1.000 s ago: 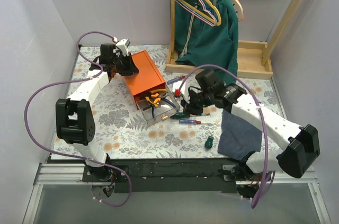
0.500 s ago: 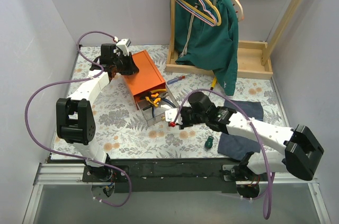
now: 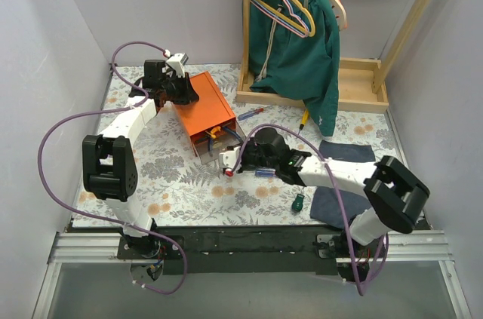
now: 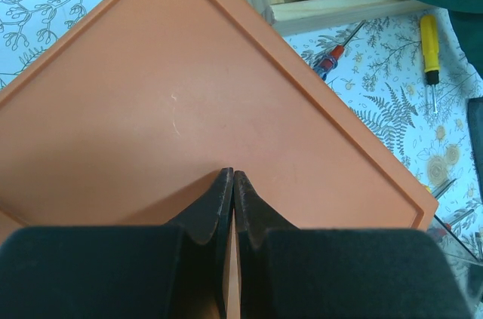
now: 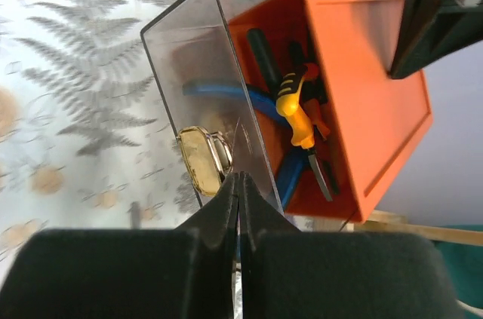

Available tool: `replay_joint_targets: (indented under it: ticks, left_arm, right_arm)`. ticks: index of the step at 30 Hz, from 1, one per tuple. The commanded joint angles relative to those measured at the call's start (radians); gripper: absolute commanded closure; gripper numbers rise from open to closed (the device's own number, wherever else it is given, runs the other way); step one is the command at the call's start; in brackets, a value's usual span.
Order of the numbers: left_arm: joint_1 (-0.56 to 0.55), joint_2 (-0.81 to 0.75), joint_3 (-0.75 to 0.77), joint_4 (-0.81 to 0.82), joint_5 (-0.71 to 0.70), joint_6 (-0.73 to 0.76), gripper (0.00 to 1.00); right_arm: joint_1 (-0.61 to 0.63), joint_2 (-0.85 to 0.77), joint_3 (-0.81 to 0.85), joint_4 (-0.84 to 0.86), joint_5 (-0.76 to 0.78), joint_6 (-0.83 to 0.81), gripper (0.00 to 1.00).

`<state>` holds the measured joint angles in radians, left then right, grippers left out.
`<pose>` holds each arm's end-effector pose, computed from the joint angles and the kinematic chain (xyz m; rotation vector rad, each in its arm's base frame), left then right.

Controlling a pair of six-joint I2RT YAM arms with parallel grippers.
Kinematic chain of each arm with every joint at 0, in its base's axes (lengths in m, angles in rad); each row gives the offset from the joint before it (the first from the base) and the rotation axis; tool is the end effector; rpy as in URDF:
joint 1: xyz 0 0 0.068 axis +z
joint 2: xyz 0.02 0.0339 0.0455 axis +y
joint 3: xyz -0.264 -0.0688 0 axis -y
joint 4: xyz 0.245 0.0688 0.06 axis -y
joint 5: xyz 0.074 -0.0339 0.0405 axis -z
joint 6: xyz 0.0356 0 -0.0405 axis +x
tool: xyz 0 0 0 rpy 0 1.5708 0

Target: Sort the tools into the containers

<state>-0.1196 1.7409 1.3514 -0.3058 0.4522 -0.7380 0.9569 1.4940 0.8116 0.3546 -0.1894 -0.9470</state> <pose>0.3909 -0.0626 0.2682 -0.4747 2.3187 -0.9502 0.1851 0.2743 0.2337 -1.6162 0.9929 0.1865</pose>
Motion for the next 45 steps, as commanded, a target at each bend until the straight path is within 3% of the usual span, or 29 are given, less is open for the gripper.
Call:
replay_joint_targets:
  ticks: [1,5,10,12,13,16,21,22,25,27,31,40,45]
  left_arm:
    - [0.001,0.085,-0.052,-0.167,-0.044,0.031,1.0]
    - [0.001,0.092,-0.052,-0.165,-0.043,0.029,1.0]
    - [0.003,0.077,-0.072,-0.158,-0.044,0.032,1.0]
    - [0.003,0.071,-0.074,-0.153,-0.043,0.028,1.0]
    - [0.003,0.068,-0.074,-0.15,-0.04,0.026,1.0]
    - [0.001,0.051,-0.074,-0.145,-0.04,0.029,1.0]
    - [0.003,0.036,-0.072,-0.136,-0.044,0.029,1.0]
    - [0.003,0.032,-0.072,-0.135,-0.041,0.026,1.0]
    - [0.003,0.028,-0.071,-0.134,-0.027,0.023,1.0]
    - [0.003,0.028,-0.067,-0.131,-0.024,0.022,1.0]
    - [0.003,0.022,-0.069,-0.128,-0.02,0.028,1.0]
    - [0.003,-0.003,-0.113,-0.108,-0.009,0.032,1.0]
    - [0.003,-0.011,-0.127,-0.11,-0.007,0.037,1.0]
  right_arm:
    - [0.0,0.101,0.081,0.229,0.094,-0.007,0.99]
    - [0.002,0.211,0.135,0.354,0.174,0.019,0.99]
    - [-0.001,0.261,0.181,0.385,0.214,0.054,0.98]
    - [-0.001,0.25,0.192,0.339,0.209,0.074,0.9]
    - [-0.004,0.235,0.195,0.302,0.164,0.089,0.75]
    - [-0.02,0.152,0.163,0.196,0.081,0.169,0.57]
    - [-0.021,0.065,0.13,0.109,0.068,0.206,0.54]
    - [-0.026,0.055,0.133,-0.019,-0.026,0.188,0.54]
    - [-0.043,0.032,0.126,-0.166,-0.244,0.084,0.52]
    - [-0.043,0.051,0.126,-0.248,-0.301,0.036,0.5]
    - [-0.043,0.104,0.121,-0.183,-0.314,0.033,0.35]
    - [-0.07,0.302,0.297,-0.192,-0.266,0.048,0.36]
    - [-0.086,0.357,0.314,-0.154,-0.245,0.045,0.36]
